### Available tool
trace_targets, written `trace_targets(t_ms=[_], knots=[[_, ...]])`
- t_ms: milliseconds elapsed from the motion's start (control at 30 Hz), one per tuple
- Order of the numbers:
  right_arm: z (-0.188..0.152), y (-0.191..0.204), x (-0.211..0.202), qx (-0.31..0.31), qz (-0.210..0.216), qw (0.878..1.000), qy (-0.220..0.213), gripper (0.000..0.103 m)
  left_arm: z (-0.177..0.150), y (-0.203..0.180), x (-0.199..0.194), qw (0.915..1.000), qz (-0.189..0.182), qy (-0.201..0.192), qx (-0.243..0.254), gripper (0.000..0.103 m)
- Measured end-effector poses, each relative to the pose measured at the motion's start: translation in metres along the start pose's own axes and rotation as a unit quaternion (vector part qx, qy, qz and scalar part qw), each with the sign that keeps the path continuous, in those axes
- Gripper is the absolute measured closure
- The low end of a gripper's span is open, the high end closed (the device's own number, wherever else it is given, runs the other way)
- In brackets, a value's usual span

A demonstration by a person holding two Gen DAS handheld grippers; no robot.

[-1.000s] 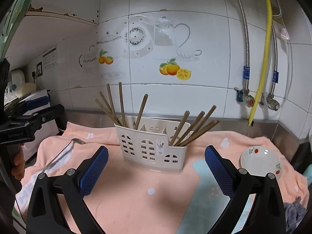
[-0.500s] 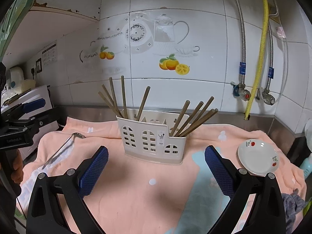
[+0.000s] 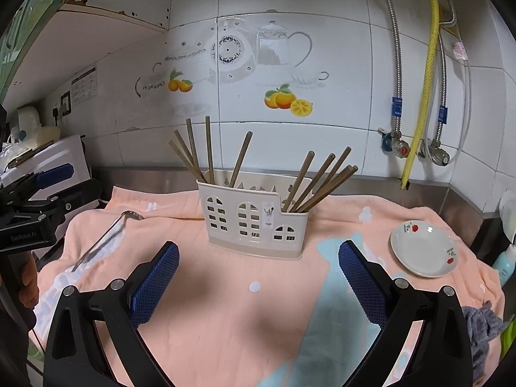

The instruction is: Organize utensils

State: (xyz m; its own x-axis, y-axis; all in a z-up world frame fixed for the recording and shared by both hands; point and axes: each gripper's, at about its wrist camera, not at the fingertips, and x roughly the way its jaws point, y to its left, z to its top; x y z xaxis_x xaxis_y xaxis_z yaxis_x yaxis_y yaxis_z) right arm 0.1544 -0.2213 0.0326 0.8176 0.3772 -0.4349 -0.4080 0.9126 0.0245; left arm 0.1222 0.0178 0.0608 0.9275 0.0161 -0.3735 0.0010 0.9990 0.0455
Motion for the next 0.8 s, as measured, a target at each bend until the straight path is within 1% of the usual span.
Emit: trace_targets(t_ms=[233,500,800], knots=[[-0.01,-0.001,-0.007,0.006,-0.003,1.0,0.007,0.007,-0.011,0.0,-0.005,0.9999,0.004,0.011,-0.009,0.005],[-0.023,-0.002,-0.011,0.014,-0.004,1.0,0.022,0.007,-0.025,-0.004,-0.014,0.9997,0.003,0.021,-0.008,0.005],[-0.03,-0.004,-0.018,0.019,-0.004,0.999,0.026,0.007,-0.035,-0.003,-0.024,0.9994,0.006,0.029,-0.015,0.005]])
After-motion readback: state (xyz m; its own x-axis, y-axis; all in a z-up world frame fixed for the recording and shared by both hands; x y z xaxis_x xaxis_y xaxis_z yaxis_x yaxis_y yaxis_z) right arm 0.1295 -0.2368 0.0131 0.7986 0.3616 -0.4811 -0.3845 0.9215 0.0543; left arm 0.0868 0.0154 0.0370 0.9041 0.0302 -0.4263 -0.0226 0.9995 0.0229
